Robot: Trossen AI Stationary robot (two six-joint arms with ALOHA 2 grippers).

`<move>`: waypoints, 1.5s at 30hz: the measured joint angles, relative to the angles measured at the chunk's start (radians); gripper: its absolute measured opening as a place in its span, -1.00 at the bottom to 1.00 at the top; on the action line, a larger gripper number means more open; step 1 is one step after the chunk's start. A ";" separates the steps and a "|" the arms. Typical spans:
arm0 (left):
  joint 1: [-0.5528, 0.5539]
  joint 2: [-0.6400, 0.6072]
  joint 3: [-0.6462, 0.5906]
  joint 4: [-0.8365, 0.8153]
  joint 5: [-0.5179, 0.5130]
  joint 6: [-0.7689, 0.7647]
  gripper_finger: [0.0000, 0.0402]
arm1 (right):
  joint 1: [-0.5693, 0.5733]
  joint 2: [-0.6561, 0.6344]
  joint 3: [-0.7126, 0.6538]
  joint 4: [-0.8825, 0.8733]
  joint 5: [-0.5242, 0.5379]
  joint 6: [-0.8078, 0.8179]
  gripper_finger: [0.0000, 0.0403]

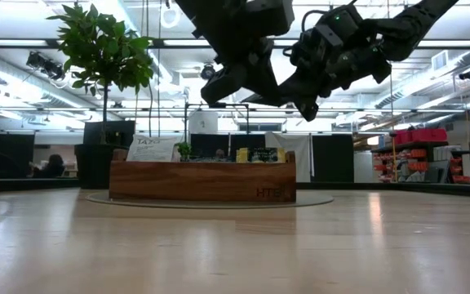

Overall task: Pick & Place Tea
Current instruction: Put the right purple tea bag into the middle compartment of the wooden organizer

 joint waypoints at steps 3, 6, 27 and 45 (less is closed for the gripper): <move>0.012 0.000 0.000 -0.042 0.030 -0.077 -0.96 | 0.000 0.000 0.000 -0.004 0.026 -0.017 -0.98; 0.027 -0.011 0.001 -0.124 0.109 -0.193 -0.85 | -0.001 -0.003 0.000 0.003 0.040 -0.037 -0.99; 0.078 -0.365 -0.451 0.542 0.518 -0.562 -0.51 | 0.032 -0.230 -0.208 0.233 0.208 -0.163 -1.00; 0.231 -0.599 -0.923 1.094 0.618 -0.765 -0.51 | 0.259 -0.183 -0.272 0.496 0.407 -0.291 -1.00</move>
